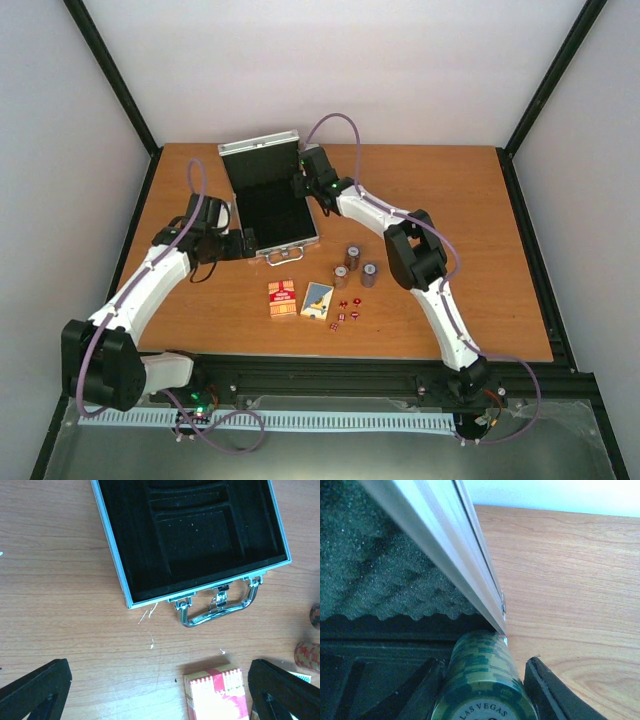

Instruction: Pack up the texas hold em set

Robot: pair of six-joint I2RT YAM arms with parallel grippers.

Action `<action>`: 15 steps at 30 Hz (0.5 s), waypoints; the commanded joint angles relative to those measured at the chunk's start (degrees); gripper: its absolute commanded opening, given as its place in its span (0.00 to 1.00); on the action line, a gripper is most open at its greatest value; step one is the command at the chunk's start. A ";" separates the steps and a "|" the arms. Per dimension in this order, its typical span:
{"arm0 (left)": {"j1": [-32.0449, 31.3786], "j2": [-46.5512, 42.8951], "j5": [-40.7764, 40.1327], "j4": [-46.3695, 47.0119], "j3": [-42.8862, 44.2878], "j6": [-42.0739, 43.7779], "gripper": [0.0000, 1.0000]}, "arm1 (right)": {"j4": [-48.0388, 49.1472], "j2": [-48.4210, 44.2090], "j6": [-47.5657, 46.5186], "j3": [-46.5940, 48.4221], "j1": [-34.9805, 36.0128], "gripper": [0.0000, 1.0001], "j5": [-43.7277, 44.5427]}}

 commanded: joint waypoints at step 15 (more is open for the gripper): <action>-0.03 2.47 -0.20 1.78 -0.02 1.61 1.00 | 2.13 1.93 6.99 1.62 0.68 0.53 1.04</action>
